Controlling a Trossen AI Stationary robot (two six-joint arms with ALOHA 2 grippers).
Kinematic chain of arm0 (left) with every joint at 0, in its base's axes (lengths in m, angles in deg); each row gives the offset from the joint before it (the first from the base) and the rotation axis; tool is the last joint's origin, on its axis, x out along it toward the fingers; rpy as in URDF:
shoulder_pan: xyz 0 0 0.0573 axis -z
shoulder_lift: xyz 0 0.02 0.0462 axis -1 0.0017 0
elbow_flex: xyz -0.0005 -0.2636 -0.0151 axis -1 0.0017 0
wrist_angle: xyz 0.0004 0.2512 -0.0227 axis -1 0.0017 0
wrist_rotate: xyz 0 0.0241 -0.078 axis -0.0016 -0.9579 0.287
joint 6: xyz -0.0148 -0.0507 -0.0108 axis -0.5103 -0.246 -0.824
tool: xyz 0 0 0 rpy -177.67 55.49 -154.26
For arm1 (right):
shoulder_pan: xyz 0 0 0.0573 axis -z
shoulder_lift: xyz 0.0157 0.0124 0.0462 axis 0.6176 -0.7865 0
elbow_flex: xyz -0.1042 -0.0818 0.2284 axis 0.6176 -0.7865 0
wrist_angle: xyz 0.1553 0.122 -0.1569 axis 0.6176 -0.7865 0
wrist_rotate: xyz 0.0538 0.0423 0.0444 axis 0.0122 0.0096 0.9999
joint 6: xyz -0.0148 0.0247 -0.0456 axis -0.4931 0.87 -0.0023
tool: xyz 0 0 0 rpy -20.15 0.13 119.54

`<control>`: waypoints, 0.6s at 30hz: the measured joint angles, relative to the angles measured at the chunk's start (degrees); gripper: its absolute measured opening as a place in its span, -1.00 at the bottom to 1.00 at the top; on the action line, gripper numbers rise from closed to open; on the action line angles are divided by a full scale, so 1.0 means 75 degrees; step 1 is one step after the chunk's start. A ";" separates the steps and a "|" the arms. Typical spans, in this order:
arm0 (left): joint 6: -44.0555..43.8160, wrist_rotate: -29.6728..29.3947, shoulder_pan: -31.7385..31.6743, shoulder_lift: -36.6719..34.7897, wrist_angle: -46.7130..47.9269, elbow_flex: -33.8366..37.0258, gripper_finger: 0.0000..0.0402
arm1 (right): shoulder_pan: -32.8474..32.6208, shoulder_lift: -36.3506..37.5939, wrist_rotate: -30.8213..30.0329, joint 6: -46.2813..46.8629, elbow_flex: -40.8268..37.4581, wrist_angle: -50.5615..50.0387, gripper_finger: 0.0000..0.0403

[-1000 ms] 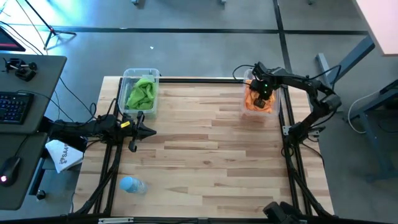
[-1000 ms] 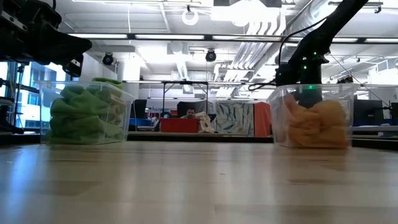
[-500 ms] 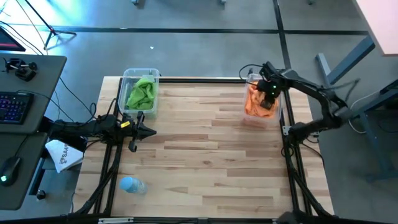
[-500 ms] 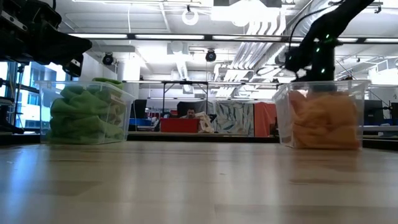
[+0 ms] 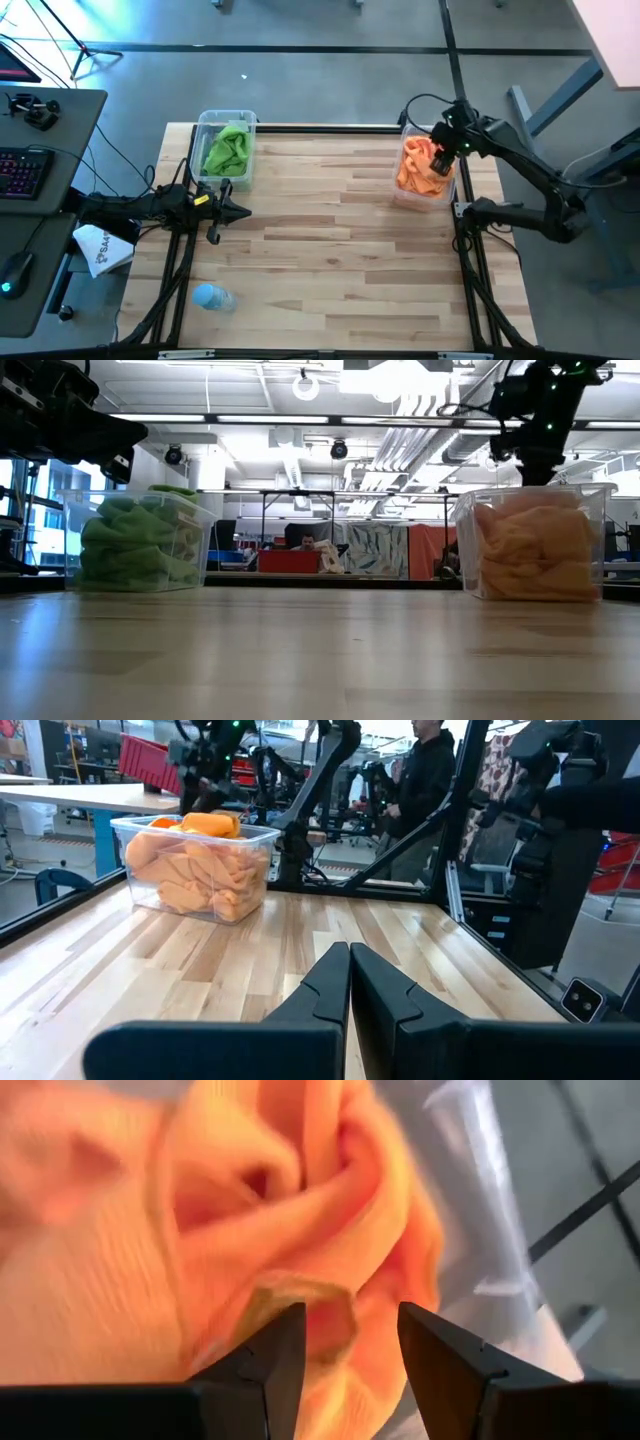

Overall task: Sort microfiber towel by color & place in baskets
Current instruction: Put the orange microfiber towel into the right transparent bin

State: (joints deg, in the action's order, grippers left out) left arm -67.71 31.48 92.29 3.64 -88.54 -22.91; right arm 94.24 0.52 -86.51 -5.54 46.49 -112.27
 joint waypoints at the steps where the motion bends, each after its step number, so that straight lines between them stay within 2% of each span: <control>1: 0.0000 0.0000 0.0000 0.0000 -0.0001 0.0000 -1.00 | 0.0000 0.0096 0.0030 0.0081 0.0000 0.0128 -0.22; 6: 0.0000 0.0000 0.0001 0.0000 0.0000 -0.0002 -1.00 | 0.0000 0.0443 0.0145 0.0599 0.0011 0.0633 -0.24; 9: 0.0000 0.0000 0.0000 0.0000 -0.0002 0.0000 -1.00 | 0.0000 0.0612 0.0429 0.1175 0.0015 0.0609 -0.32; 14: 0.0000 0.0000 0.0000 0.0000 0.0000 0.0000 -1.00 | -0.0124 0.0621 0.1987 0.1976 0.0018 -0.0436 -0.65; 18: 0.0000 0.0000 0.0002 0.0000 0.0000 -0.0001 -1.00 | -0.0653 0.0352 0.2319 0.2301 0.0014 -0.1046 -0.96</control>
State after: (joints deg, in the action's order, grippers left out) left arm -67.71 31.48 92.31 3.64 -88.54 -22.92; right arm 89.34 3.17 -69.12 11.72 46.60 -120.11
